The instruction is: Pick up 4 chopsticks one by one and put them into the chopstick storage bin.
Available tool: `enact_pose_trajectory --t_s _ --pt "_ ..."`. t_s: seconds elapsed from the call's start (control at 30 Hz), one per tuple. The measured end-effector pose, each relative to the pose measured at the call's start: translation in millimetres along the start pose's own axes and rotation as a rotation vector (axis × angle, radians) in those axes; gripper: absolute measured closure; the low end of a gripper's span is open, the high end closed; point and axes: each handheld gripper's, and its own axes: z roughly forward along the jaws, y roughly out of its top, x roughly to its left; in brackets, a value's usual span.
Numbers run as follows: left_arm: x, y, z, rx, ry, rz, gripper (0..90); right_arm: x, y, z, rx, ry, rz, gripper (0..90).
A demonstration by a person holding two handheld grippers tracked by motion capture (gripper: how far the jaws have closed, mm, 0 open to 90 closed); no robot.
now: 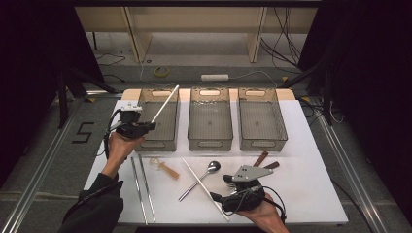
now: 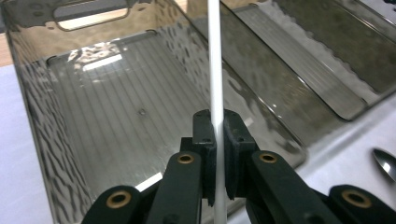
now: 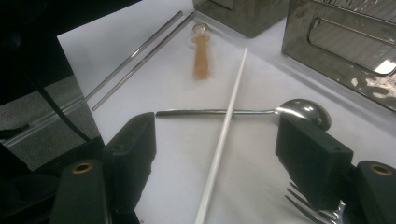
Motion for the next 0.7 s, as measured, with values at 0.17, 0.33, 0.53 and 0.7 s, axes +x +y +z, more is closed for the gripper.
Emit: enact_pose_trajectory --t_s 0.17,0.33,0.53,0.7 --pt "9.0 5.8 10.2 0.009 0.02 -0.027 84.8 -0.2 -0.2 0.4 0.003 0.001 0.001 29.9" --pt "17.2 9.3 18.3 0.018 0.026 -0.049 84.7 -0.1 -0.2 0.5 0.005 0.003 -0.004 30.0" --pt "24.8 13.8 23.5 0.031 0.033 -0.059 84.7 0.8 -0.3 1.4 0.013 0.005 -0.008 30.3" --pt "29.3 13.5 27.6 0.053 0.046 -0.059 84.7 0.1 -0.5 1.4 0.012 0.006 -0.005 30.4"
